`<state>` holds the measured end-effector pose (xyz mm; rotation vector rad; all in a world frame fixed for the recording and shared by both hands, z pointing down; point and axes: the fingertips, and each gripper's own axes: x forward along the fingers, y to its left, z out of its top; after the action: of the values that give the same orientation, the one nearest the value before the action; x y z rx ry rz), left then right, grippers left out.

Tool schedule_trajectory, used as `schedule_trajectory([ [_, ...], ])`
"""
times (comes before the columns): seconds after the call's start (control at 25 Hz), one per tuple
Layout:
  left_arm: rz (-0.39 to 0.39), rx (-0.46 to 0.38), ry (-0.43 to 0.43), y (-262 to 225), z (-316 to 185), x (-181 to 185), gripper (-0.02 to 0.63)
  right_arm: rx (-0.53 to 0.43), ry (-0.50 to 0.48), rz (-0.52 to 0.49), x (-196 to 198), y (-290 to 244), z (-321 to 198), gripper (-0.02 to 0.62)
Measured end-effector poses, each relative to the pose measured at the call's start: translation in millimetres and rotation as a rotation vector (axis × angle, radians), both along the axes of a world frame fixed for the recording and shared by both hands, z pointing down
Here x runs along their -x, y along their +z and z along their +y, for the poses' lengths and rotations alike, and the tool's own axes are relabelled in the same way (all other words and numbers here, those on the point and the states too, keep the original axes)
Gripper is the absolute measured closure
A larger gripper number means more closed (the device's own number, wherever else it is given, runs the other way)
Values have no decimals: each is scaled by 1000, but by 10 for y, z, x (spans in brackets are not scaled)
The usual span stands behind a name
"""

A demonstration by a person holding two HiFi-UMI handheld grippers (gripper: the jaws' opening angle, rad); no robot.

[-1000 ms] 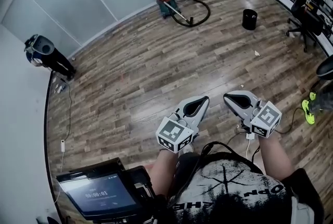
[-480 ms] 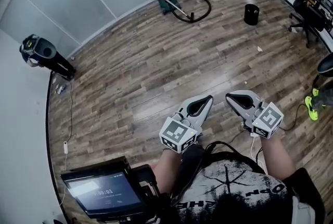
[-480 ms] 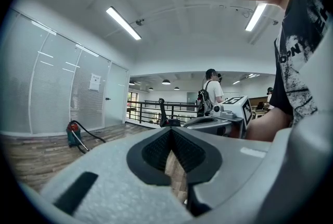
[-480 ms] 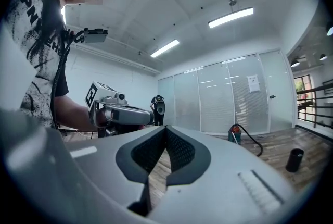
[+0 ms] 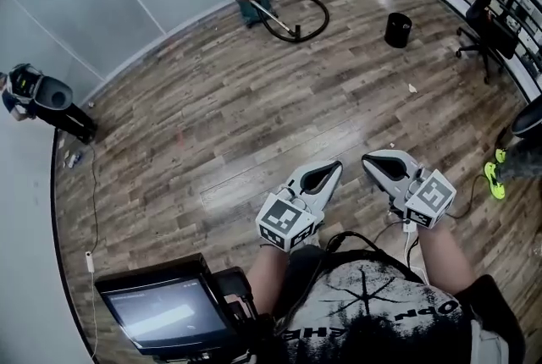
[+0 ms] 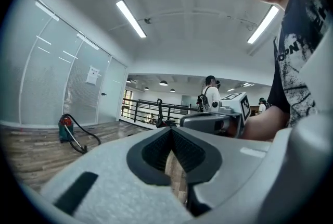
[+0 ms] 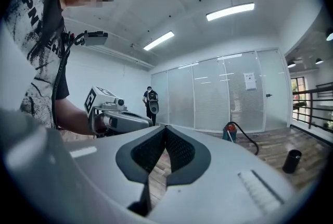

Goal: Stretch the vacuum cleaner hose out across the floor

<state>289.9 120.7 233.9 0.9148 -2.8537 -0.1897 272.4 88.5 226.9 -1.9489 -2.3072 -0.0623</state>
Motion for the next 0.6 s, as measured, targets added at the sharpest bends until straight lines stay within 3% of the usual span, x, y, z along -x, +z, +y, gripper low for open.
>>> schedule_trajectory([
  [0.36,-9,-31,16,13,1091,342,606,-43,44,-10,313,72,1025,589],
  [0.6,-16,-32,31,19,1351,418,606,-49,55,-13,441,99,1260,589],
])
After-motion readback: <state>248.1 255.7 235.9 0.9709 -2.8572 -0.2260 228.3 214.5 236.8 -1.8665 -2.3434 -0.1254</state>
